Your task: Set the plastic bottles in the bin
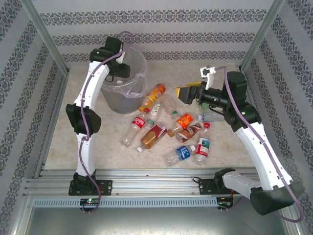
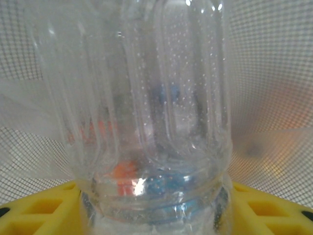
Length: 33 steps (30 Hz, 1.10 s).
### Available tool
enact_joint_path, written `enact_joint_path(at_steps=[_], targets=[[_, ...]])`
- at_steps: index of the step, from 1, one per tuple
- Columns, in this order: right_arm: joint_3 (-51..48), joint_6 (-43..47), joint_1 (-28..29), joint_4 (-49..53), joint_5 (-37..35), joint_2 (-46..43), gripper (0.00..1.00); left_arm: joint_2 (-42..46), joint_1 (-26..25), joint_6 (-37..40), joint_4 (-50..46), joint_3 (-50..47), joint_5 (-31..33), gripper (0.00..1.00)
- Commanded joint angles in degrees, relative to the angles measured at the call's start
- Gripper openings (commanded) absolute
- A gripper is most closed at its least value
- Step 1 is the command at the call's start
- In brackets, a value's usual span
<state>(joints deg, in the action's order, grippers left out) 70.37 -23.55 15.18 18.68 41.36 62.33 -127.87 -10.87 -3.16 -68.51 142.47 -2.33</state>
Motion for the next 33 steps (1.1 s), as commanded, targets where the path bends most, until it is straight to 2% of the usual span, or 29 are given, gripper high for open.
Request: enact_joint_path(at_steps=[1,10,16,25,29,33], targets=[[-0.6,1.2,0.6,-0.5,-0.2,0.3,0.98,-1.7,1.0,0.3,-3.2,1.9,0.2,0.6],[-1.2,1.3,0.5,0.0,-1.0,0.7,0.98,-5.1,1.0,-0.8,-4.2,1.9,-1.2,0.62],[-1.6,1.8,0.5,0.9,-2.3,0.9,0.98,-5.8,1.0,-1.3,-5.3,2.0,-1.1,0.69],[-1.6,2.5,0.6,2.4,-4.4,1.1,0.98,-3.7,1.0,-1.8,-6.2,2.1,-1.0,0.82],[-1.8,3.0,0.5,2.9,-5.5,1.2,0.98,-2.2,0.9,-2.1,-5.9,2.9,-1.7,0.83],[-2.0,3.6,0.3,4.4,-9.6,1.5,0.98,0.1,0.9,-3.0,-5.0,3.4,-4.1,0.84]])
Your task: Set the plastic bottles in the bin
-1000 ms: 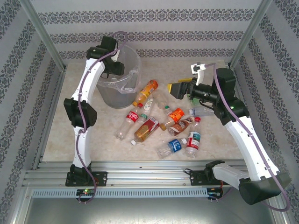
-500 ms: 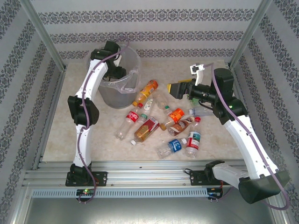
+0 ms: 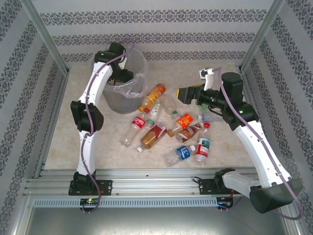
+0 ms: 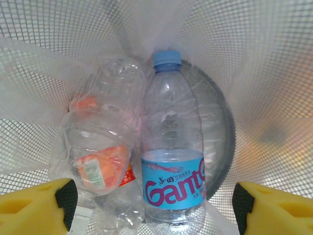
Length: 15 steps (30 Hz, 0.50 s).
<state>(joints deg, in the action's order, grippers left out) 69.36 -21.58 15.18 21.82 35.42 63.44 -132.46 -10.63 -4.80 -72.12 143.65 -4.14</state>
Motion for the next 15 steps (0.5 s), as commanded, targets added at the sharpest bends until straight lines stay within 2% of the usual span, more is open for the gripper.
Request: enact_joint_path(at_steps=[1,9,15], targets=[[-1.0,1.5,0.2,1.5,-4.6,0.6,0.98,5.3,0.6,-1.7,-1.2,2.3,-2.8,0.84],[-2.2,0.6,-2.0,2.7,-9.3,2.0,0.98,12.5,-0.3,-3.1,0.7,0.8,-6.0,0.88],[-2.4,-0.2,-6.0,6.0,-11.8,5.5,0.93,22.0,-1.0,-3.5,6.9,-9.6,-10.5,0.91]])
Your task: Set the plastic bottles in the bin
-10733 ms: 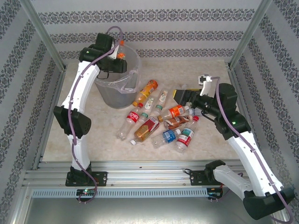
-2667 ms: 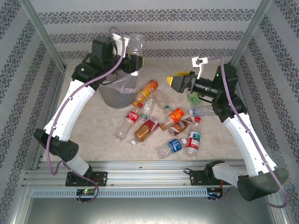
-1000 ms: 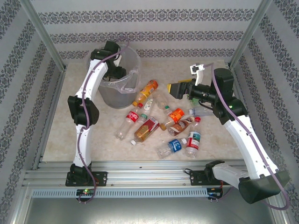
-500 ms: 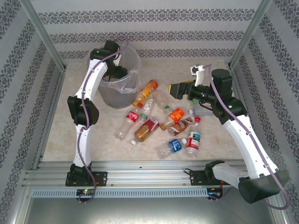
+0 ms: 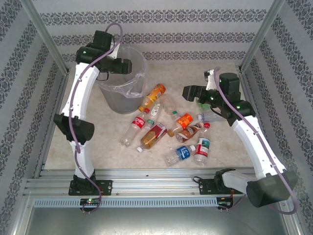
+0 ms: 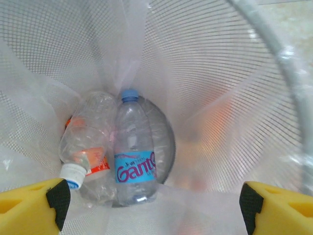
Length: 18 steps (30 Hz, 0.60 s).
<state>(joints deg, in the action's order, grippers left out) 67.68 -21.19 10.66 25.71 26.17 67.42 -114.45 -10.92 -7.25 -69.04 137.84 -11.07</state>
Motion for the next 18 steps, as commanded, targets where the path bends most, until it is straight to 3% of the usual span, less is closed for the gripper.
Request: enact_joint_path(at_steps=[1,6,11,15,18], targets=[[-1.0,-0.4,-2.1,2.2,-2.6,2.4,0.92,5.8,-1.3,-0.3,5.3,-6.2,-5.5,0.93],[2.2,8.4,-3.9,7.1,-7.8,10.2,0.91,13.2,-5.3,3.0,10.4,-15.5,-13.0,1.0],[5.7,16.5,-4.3,8.6,-14.4,18.1,0.92,21.0,-10.5,5.7,17.9,-25.4,-16.9,1.0],[9.6,20.5,-5.0,10.4,-19.9,24.7,0.93,26.9,-12.2,4.4,28.7,-36.1,-24.7,1.0],[13.0,22.5,-5.6,11.4,-21.3,30.0,0.93,31.5,-13.4,1.4,39.9,-45.6,-27.1,1.0]])
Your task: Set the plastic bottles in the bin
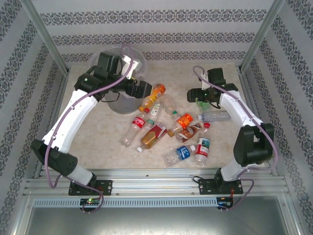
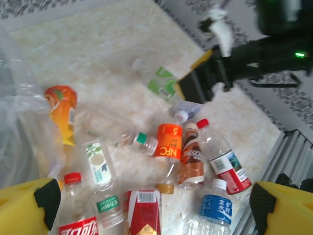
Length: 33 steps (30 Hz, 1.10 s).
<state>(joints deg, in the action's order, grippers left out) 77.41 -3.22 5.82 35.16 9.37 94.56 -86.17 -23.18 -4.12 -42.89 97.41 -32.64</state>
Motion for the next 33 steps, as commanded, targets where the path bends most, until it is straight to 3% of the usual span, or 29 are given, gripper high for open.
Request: enact_joint_path(at_steps=[1,9,20,33], targets=[[4.4,5.4,-0.9,2.1,-4.5,4.7,0.93,4.4,-1.3,-2.8,17.5,-8.1,-5.8,1.0],[16.0,9.5,-1.0,8.7,-9.5,16.6,0.93,8.6,-2.8,-7.1,29.2,-19.1,-2.0,1.0],[25.5,11.1,-1.6,12.8,-9.0,26.5,0.89,6.5,-4.0,-6.7,27.0,-17.8,-3.7,1.0],[27.9,12.5,-2.1,14.6,-8.6,32.2,0.85,2.4,-7.6,-4.0,22.2,-15.9,-2.6,1.0]])
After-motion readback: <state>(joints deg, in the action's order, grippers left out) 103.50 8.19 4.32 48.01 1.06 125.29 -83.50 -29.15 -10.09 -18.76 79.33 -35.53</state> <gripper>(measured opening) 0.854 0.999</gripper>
